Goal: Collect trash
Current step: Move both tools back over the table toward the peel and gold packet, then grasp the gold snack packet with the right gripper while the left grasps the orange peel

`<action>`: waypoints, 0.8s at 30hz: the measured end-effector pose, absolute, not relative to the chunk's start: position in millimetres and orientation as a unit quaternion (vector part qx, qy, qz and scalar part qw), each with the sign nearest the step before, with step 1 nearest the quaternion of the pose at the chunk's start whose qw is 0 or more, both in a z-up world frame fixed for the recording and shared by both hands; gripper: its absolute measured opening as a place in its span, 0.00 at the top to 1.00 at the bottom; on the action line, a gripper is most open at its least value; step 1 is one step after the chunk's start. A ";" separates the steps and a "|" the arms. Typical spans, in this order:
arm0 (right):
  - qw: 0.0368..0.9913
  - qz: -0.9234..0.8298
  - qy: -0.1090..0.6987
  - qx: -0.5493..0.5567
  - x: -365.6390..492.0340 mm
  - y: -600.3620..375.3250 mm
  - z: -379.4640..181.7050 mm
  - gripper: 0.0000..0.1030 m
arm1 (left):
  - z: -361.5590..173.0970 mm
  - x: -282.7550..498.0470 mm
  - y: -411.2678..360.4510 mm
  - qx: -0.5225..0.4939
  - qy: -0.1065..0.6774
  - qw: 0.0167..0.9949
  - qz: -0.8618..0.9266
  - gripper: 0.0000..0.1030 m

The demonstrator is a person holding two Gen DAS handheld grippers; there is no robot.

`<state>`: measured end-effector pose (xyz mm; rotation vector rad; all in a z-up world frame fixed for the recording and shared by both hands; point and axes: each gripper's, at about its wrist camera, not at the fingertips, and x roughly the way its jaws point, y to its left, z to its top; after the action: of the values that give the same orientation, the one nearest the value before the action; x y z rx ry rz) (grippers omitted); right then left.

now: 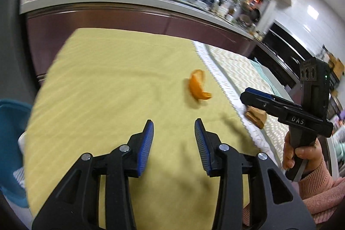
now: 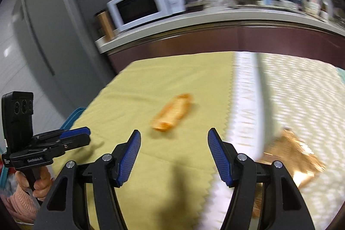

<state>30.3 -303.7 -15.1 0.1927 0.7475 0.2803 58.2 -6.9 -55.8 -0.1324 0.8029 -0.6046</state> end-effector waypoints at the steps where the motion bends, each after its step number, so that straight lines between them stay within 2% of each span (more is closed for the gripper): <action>1: 0.919 0.123 0.361 0.098 27.3 -315.1 -15.4 0.39 | -55.4 58.9 -16.0 -0.058 0.385 0.873 -0.295 0.61; 10: 0.925 0.035 0.354 0.136 8.6 -391.4 -23.1 0.39 | -61.4 81.7 -83.7 -0.013 0.401 0.862 -0.311 0.59; 24: 0.898 0.007 0.381 0.219 -4.1 -442.9 -58.5 0.36 | -75.3 127.3 -116.1 0.009 0.431 0.856 -0.285 0.62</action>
<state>-4.1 -442.9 -58.5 0.4528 0.7896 0.0147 127.3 -116.1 -75.3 0.0184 0.9067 -0.5983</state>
